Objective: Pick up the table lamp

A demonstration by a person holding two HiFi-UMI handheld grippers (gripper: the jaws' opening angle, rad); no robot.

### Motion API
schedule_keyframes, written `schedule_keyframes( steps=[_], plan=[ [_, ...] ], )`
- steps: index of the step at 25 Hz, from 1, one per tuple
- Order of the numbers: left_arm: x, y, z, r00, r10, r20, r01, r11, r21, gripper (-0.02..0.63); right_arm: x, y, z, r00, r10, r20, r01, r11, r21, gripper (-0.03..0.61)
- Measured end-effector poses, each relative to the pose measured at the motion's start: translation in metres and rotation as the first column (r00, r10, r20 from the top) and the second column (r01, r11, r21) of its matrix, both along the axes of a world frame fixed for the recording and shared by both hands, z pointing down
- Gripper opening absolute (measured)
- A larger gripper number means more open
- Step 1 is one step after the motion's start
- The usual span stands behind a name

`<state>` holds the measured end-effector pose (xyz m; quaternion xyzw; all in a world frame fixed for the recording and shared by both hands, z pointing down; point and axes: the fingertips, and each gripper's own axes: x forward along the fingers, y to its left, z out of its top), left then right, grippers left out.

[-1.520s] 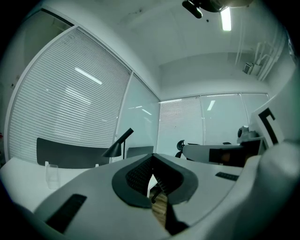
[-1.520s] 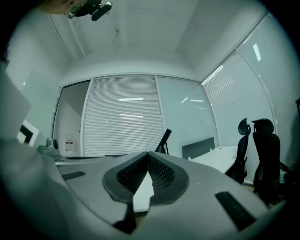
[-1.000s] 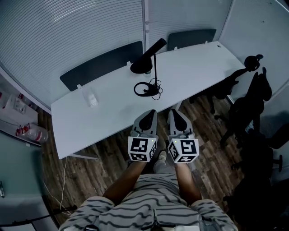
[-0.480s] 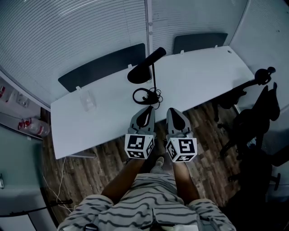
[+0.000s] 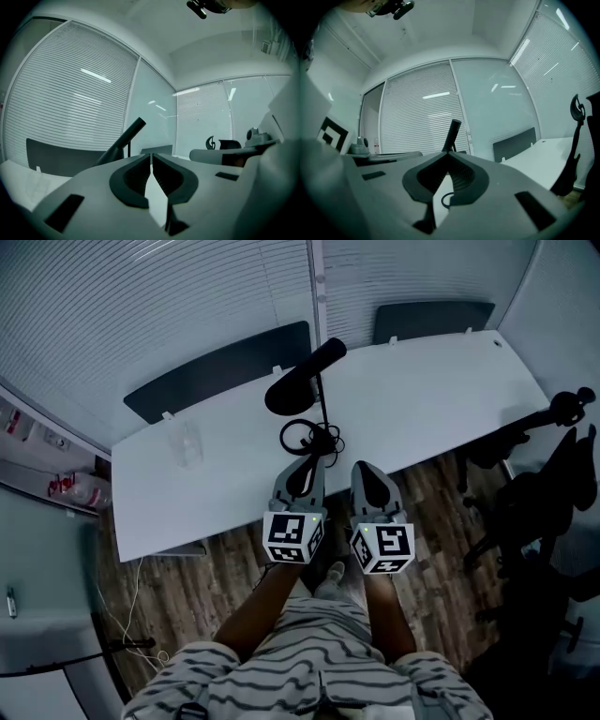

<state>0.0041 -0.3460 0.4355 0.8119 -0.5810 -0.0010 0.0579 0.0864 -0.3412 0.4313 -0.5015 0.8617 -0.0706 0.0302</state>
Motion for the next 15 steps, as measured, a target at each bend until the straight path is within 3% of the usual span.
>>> schedule_keyframes(
  steps=[6,15],
  plan=[
    [-0.004,-0.031,0.013,0.999,0.008,0.044,-0.008,1.0,-0.005,0.009,0.001,-0.023,0.015,1.0,0.006,0.008,-0.006,0.999,-0.035,0.012],
    [-0.005,-0.071,0.036,0.998,0.044,0.036,-0.043,0.998,-0.035,0.054,-0.005,-0.046,0.007,1.0,0.02,-0.016,-0.02,1.0,-0.021,0.012]
  ],
)
